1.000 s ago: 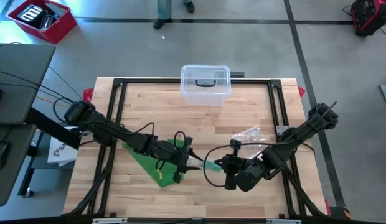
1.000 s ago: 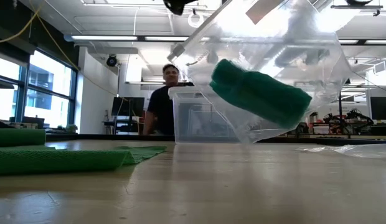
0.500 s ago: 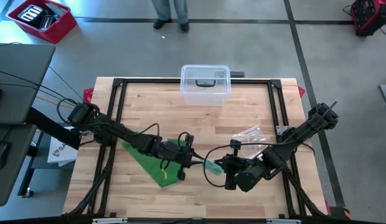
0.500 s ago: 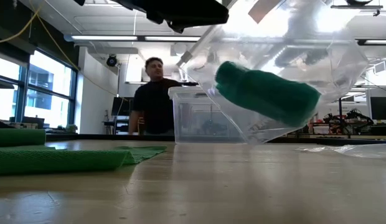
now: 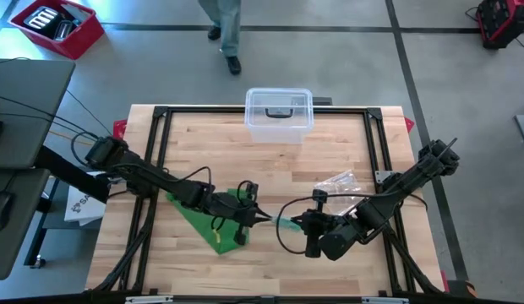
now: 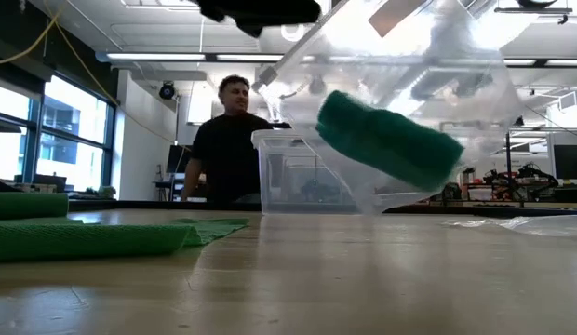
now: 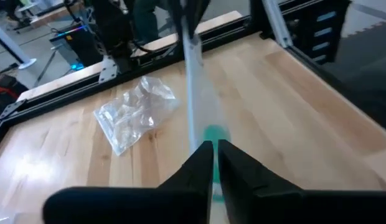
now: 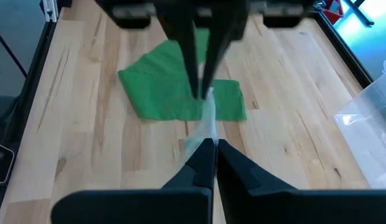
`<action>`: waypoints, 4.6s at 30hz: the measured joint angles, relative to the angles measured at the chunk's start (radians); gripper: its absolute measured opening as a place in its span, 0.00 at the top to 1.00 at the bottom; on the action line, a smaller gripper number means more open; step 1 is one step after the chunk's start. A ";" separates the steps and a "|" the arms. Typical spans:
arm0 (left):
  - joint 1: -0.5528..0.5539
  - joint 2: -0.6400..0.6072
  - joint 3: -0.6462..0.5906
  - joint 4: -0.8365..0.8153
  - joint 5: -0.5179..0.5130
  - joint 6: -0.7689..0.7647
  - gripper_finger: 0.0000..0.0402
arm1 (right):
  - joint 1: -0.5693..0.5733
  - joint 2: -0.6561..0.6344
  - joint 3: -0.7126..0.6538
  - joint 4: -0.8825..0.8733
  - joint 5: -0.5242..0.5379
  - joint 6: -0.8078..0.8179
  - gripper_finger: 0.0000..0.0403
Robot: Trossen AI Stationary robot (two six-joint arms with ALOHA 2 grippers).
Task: Roll bandage
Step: Close the transparent zip bag containing the blue bandage, then open the transparent storage box
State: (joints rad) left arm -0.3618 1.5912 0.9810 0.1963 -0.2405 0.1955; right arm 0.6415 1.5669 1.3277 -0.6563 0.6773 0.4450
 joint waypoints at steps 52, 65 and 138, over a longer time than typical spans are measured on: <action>0.172 -0.211 -0.060 -0.961 -0.750 -0.436 1.00 | 0.000 -0.004 0.000 -0.037 0.018 0.052 0.69; 0.118 -0.104 -0.218 -0.742 -0.494 -0.575 0.80 | -0.006 -0.003 0.000 -0.041 -0.013 0.049 0.69; 0.613 -0.146 -0.208 0.298 0.031 -0.098 0.54 | -0.998 -0.083 -0.001 -0.356 -0.786 -0.426 0.69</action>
State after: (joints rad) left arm 0.2508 1.4451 0.7731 0.4939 -0.2097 0.0977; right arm -0.3565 1.4835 1.3266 -1.0124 -0.1087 0.0188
